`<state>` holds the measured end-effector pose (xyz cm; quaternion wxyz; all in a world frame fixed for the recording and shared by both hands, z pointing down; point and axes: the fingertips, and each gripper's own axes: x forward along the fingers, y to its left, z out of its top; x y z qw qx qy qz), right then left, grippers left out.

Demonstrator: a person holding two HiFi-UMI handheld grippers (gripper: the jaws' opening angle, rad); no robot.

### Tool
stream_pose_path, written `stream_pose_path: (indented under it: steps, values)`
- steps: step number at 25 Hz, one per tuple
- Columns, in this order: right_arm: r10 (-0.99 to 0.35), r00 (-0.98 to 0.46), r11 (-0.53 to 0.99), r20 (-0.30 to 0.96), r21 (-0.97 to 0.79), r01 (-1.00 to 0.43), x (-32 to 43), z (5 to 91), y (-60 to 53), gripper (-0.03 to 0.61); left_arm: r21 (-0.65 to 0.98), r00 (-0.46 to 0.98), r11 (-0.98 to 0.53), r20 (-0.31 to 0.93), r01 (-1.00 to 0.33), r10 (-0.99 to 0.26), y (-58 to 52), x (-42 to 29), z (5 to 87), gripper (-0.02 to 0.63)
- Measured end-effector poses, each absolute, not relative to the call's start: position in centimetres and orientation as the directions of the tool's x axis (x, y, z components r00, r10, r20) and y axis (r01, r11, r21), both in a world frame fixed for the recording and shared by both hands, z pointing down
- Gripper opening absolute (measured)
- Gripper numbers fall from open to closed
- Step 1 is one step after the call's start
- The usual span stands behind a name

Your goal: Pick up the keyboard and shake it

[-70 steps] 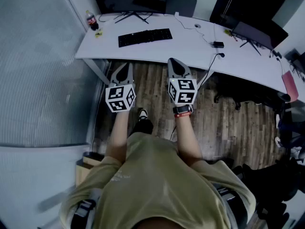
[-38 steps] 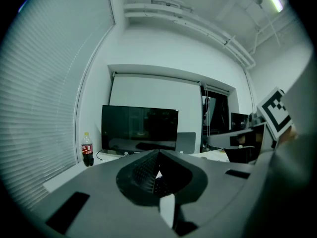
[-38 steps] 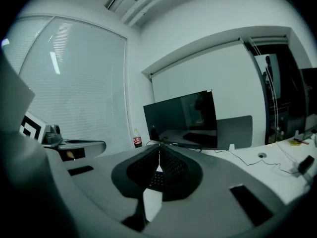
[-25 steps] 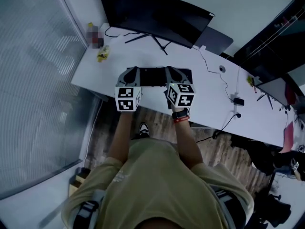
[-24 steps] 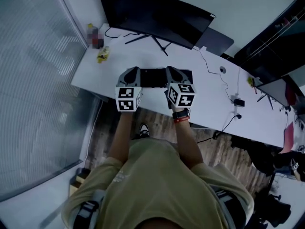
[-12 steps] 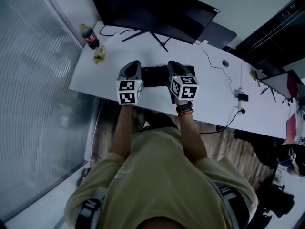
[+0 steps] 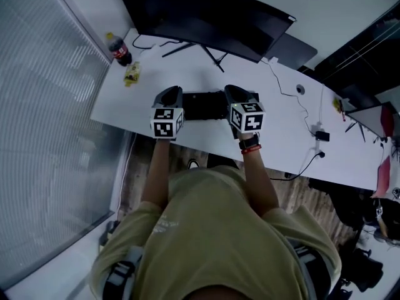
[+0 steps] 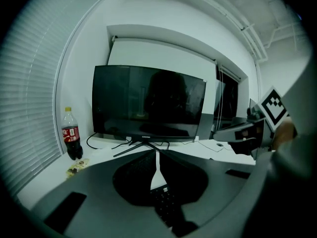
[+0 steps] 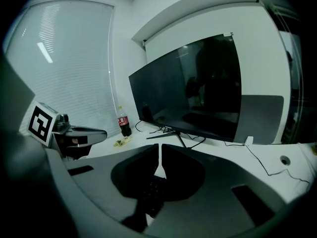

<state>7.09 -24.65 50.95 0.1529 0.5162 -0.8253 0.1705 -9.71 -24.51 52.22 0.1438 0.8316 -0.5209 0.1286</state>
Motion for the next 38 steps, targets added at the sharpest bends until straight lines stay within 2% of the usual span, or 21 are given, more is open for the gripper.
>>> stream_pose_path:
  steps: [6,11,12,14,20,21,23,25,30,38]
  values:
    - [-0.760,-0.431,0.424,0.486,-0.131,-0.896,9.9,54.3,-26.2,0.026,0.104,0.401,-0.396,0.428,-0.912,-0.810,-25.3,-10.6,55.7,0.021]
    - [-0.757,-0.366,0.352,0.541,-0.134,-0.926,13.9,57.7,-27.5,0.045,0.126,0.392,-0.381,0.486,-0.916,-0.781,-26.2,-11.6,59.3,0.029]
    - [-0.753,-0.355,0.336,0.554,-0.140,-0.931,14.6,58.4,-27.6,0.072,0.137,0.396,-0.382,0.502,-0.914,-0.769,-26.3,-11.7,60.0,0.061]
    - [-0.748,-0.335,0.306,0.573,-0.151,-0.940,15.9,59.4,-28.1,0.149,0.152,0.402,-0.384,0.535,-0.911,-0.743,-27.0,-12.1,61.0,0.177]
    - [-0.748,-0.277,0.234,0.603,-0.150,-0.960,19.6,61.8,-29.0,0.193,0.167,0.405,-0.386,0.598,-0.907,-0.692,-28.3,-12.7,63.7,0.228]
    - [-0.747,-0.268,0.222,0.609,-0.151,-0.963,20.3,62.2,-28.9,0.197,0.178,0.416,-0.396,0.611,-0.901,-0.673,-28.4,-12.4,64.2,0.246]
    - [-0.743,-0.250,0.200,0.621,-0.150,-0.968,21.5,63.0,-28.6,0.235,0.204,0.449,-0.426,0.645,-0.881,-0.619,-28.4,-11.6,65.5,0.321]
    - [-0.737,-0.243,0.188,0.630,-0.154,-0.970,22.1,63.8,-28.6,0.257,0.215,0.462,-0.445,0.674,-0.869,-0.577,-28.4,-11.2,66.5,0.356]
    - [-0.731,-0.203,0.152,0.651,-0.134,-0.979,23.7,65.5,-29.0,0.331,0.249,0.467,-0.424,0.691,-0.870,-0.552,-28.9,-10.6,68.2,0.376]
    - [-0.683,-0.235,0.152,0.691,-0.180,-0.972,25.4,68.2,-29.4,0.339,0.279,0.434,-0.348,0.726,-0.895,-0.534,-29.7,-11.9,69.3,0.377]
